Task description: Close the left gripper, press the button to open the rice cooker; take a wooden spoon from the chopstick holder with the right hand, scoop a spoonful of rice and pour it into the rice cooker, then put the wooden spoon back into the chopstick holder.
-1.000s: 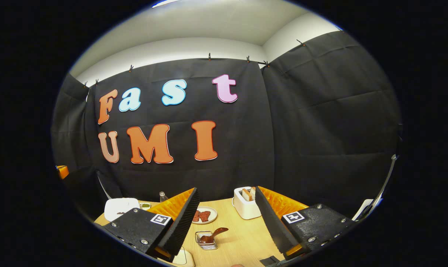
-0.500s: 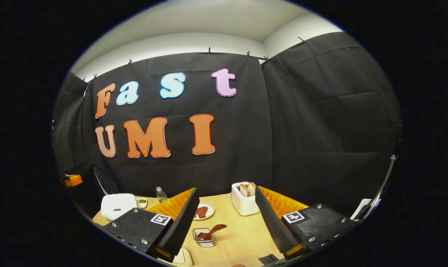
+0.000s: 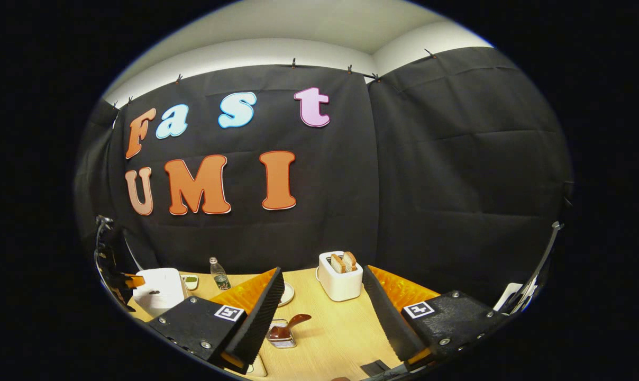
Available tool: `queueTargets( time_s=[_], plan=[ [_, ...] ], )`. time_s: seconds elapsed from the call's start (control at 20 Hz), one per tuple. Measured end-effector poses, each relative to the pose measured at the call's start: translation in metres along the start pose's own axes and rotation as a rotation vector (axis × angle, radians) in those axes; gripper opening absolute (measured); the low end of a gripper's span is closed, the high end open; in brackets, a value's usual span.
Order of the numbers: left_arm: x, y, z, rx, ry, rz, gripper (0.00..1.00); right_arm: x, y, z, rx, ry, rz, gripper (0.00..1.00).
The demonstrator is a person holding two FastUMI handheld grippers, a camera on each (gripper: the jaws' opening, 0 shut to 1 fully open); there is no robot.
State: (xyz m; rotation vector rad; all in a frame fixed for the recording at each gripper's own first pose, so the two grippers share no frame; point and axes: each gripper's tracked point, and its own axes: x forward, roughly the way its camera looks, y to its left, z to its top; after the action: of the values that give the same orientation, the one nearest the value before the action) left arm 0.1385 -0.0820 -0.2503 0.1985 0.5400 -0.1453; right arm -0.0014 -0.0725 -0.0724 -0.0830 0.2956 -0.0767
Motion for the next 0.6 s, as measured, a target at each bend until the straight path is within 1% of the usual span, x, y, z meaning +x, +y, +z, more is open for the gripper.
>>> queueTargets(
  time_s=[0.15,0.3,0.35,0.4,0.6],
  plan=[
    [0.017,0.007,-0.02,-0.021,0.053,0.007,0.05,0.0,-0.007,0.0,-0.019,-0.002,-0.019,0.94],
    [0.022,0.008,-0.023,-0.052,0.041,0.001,0.05,-0.001,-0.013,-0.004,-0.019,0.011,-0.03,0.94],
    [0.022,0.007,-0.028,-0.054,0.053,-0.001,0.05,-0.001,-0.013,-0.007,-0.015,0.019,-0.029,0.94],
    [0.021,0.007,-0.034,-0.054,0.091,0.003,0.06,-0.001,-0.012,-0.009,-0.01,0.025,-0.025,0.94],
    [0.017,0.008,-0.026,-0.039,0.053,0.03,0.06,-0.001,-0.011,-0.012,-0.003,0.028,-0.011,0.94]
  ],
)
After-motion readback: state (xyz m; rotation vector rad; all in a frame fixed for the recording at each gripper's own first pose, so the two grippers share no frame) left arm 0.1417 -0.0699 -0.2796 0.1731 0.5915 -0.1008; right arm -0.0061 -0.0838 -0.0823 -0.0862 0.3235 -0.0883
